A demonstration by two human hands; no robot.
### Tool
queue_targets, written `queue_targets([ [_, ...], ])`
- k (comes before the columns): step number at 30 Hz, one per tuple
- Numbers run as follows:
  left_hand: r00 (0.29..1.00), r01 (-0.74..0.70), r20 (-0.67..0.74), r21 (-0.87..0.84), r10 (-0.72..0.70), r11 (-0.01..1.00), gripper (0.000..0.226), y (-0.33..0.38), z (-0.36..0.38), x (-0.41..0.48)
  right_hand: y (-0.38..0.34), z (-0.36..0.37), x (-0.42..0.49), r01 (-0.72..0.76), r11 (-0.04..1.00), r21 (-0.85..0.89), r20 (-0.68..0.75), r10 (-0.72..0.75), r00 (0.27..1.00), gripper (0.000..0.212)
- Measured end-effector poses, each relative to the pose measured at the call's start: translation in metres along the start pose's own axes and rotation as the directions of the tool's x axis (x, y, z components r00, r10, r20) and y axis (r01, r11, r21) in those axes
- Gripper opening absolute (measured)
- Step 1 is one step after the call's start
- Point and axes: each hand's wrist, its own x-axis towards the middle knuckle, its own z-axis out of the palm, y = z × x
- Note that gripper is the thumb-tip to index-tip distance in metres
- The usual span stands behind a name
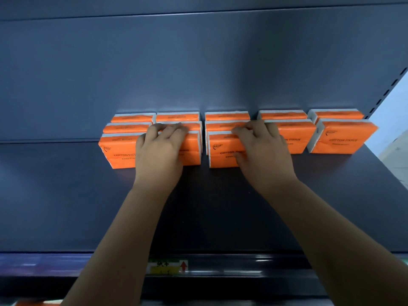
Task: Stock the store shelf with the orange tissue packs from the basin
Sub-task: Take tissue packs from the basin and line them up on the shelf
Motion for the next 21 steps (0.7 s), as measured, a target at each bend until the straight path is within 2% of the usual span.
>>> queue_targets([
  [5,0.999,0.0,0.046,-0.047,0.002,0.999,0.068,0.002,-0.003,-0.008,-0.002,-0.003,0.003,0.016,0.997,-0.075,0.042,-0.013,0.999,0.054],
  [10,1.0,0.02,0.006,-0.141,-0.019,0.99,0.054,0.005,-0.012,-0.015,-0.014,-0.01,-0.006,-0.018,0.996,-0.091,0.031,0.021,0.999,0.06],
  [13,1.0,0.028,0.002,-0.16,-0.028,0.987,0.05,0.004,-0.02,-0.025,-0.033,-0.019,-0.015,-0.04,0.999,-0.004,-0.014,0.04,0.999,0.061],
  [17,0.996,0.079,-0.018,-0.142,-0.083,0.987,0.056,-0.002,-0.038,-0.03,-0.073,-0.033,-0.021,-0.07,0.977,0.202,-0.083,0.089,0.993,0.055],
  [21,0.99,0.139,-0.012,-0.078,-0.14,0.987,0.067,-0.02,-0.065,-0.053,-0.117,-0.039,-0.028,-0.042,0.944,0.326,-0.031,0.055,0.998,0.06],
])
